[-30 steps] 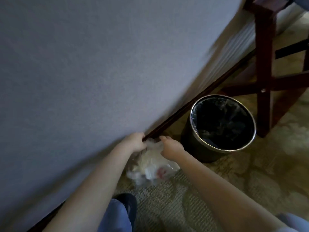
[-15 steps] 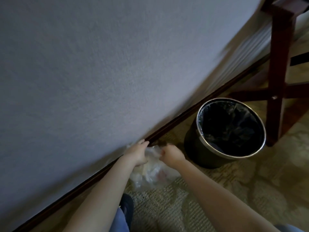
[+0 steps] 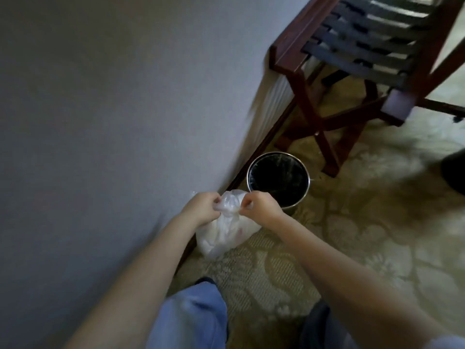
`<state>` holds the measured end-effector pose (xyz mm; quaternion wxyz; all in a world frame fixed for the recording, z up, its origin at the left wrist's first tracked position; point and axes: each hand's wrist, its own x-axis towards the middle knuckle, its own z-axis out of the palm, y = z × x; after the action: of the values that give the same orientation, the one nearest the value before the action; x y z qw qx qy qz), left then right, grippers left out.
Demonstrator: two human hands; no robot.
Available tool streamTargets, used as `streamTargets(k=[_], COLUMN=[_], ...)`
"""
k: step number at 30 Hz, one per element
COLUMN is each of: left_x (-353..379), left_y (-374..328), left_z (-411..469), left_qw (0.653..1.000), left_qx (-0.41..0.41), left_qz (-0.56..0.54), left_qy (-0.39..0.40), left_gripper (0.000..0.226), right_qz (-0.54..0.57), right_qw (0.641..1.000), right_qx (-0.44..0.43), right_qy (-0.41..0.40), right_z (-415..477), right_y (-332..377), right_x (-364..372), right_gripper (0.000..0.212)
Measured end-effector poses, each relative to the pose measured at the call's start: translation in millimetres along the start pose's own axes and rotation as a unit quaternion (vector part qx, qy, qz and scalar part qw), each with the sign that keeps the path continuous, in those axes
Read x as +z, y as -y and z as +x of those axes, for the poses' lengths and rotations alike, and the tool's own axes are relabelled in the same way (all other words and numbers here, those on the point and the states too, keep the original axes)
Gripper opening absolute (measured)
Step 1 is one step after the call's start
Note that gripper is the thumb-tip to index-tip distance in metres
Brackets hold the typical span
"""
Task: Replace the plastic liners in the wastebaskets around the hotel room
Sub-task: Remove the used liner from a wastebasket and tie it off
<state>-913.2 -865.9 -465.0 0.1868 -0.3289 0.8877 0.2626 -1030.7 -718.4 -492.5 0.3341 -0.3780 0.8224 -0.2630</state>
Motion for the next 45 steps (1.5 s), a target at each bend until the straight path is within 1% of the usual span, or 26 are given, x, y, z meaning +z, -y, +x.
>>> streamTargets(k=[2,4,8,10,11,14,16,18,20,24,27,29,31,34,37,40,42,43,45], left_x=[-36,-68,-120,-136,-144,-157,-160,-156,-145,-118,-101,-90,-77,-52,-13,23,45,55,75], left_y=[-41,-85,-189,-242,-268,-344,-398,-449,-496,-575,-617,-637,-652,-668,-667,-645,-627,-616,-595], left_z=[-23,-45,-98,-125,-137,-169,-189,-202,-214,-257,-296,-323,-350,-395,-450,-523,-576,-601,-659], left_qw=[1.0,0.999,0.995,0.993,0.991,0.978,0.964,0.949,0.931,0.891,0.852,0.818,0.776,0.725,0.667,0.6,0.559,0.544,0.5], left_qx=[0.024,0.05,0.092,0.11,0.12,0.183,0.238,0.289,0.342,0.42,0.48,0.529,0.581,0.633,0.676,0.711,0.722,0.719,0.725], left_qz=[0.002,0.004,0.011,0.016,0.02,0.039,0.054,0.069,0.087,0.111,0.132,0.135,0.141,0.134,0.132,0.134,0.151,0.167,0.199], left_qy=[0.0,-0.002,0.026,0.049,0.06,0.091,0.104,0.105,0.098,0.132,0.164,0.181,0.2,0.236,0.285,0.34,0.38,0.398,0.43], left_gripper=[0.033,0.033,0.018,0.012,0.014,0.022,0.018,0.015,0.023,0.028,0.027,0.026,0.025,0.027,0.027,0.025,0.024,0.024,0.021], right_qz=[0.02,0.025,0.003,0.001,0.005,-0.003,-0.004,0.002,0.022,0.061,0.09,0.107,0.122,0.129,0.156,0.191,0.2,0.2,0.196], right_qw=[0.999,0.998,0.994,0.99,0.987,0.977,0.966,0.951,0.928,0.868,0.817,0.783,0.743,0.679,0.6,0.518,0.463,0.436,0.379], right_qx=[0.01,0.021,0.051,0.086,0.104,0.149,0.185,0.221,0.257,0.329,0.375,0.402,0.426,0.463,0.514,0.558,0.577,0.586,0.605], right_qy=[-0.023,-0.047,-0.098,-0.112,-0.123,-0.155,-0.18,-0.216,-0.269,-0.366,-0.428,-0.463,-0.501,-0.555,-0.593,-0.619,-0.643,-0.654,-0.672], right_z=[-30,-63,-143,-188,-210,-279,-327,-372,-414,-498,-560,-598,-632,-679,-727,-780,-815,-830,-862], right_y=[17,31,52,57,58,55,48,39,25,5,6,14,25,46,75,112,140,154,183], right_x=[-46,-95,-195,-242,-264,-326,-363,-392,-411,-418,-412,-404,-388,-354,-308,-247,-205,-184,-138], right_gripper=[0.011,0.009,0.01,0.01,0.01,0.008,0.008,0.011,0.01,0.009,0.011,0.01,0.008,0.009,0.008,0.007,0.008,0.009,0.01])
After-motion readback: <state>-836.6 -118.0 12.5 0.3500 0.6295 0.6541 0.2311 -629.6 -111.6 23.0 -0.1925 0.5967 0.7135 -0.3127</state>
